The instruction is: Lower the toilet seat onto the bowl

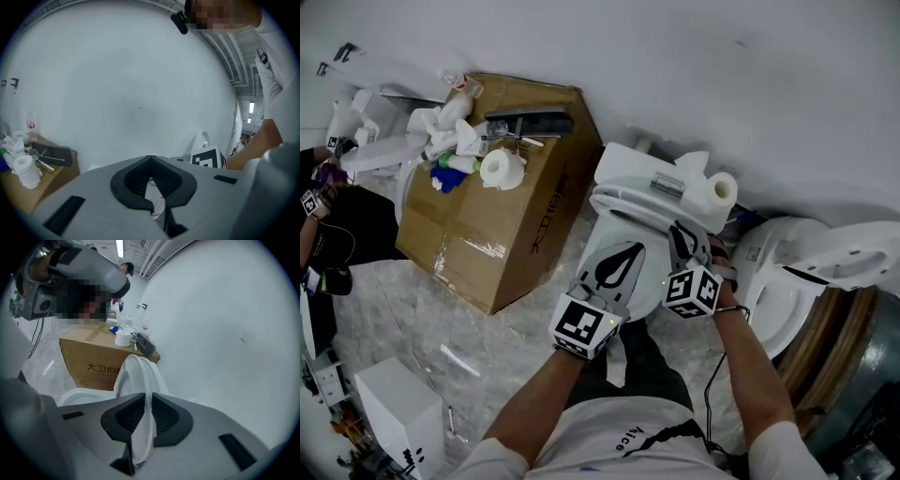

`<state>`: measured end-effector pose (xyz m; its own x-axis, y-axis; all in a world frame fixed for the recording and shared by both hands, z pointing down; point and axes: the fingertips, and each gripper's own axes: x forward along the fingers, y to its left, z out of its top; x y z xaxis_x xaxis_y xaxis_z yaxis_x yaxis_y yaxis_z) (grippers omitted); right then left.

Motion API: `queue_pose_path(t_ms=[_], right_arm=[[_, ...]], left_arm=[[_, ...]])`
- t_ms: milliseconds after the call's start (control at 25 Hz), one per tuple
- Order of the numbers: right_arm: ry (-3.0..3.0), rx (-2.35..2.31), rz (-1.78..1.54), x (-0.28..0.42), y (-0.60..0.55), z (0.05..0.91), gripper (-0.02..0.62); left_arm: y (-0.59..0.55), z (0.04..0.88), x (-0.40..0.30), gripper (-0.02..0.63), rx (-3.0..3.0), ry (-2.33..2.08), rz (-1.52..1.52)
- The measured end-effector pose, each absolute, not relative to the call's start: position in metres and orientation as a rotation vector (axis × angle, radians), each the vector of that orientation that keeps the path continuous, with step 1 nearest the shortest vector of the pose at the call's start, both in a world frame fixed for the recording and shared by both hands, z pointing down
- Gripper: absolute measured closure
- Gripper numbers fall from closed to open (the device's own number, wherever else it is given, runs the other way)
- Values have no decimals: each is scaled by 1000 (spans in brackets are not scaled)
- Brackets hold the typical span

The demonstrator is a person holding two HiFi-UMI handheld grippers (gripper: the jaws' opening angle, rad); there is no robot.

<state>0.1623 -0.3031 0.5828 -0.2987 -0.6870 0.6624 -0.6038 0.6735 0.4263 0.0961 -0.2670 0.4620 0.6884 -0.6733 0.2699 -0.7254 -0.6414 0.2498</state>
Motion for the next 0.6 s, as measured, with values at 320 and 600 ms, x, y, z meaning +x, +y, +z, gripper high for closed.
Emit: queue_pose_path(t_ms=[320, 600], right_arm=[[-2028, 962, -39, 148, -272, 583, 541], [-2014, 963, -2, 127, -226, 587, 540]], left_arm=[[-248, 458, 83, 597, 2568, -1088, 216], [-221, 452, 63, 597, 2596, -1054, 198]])
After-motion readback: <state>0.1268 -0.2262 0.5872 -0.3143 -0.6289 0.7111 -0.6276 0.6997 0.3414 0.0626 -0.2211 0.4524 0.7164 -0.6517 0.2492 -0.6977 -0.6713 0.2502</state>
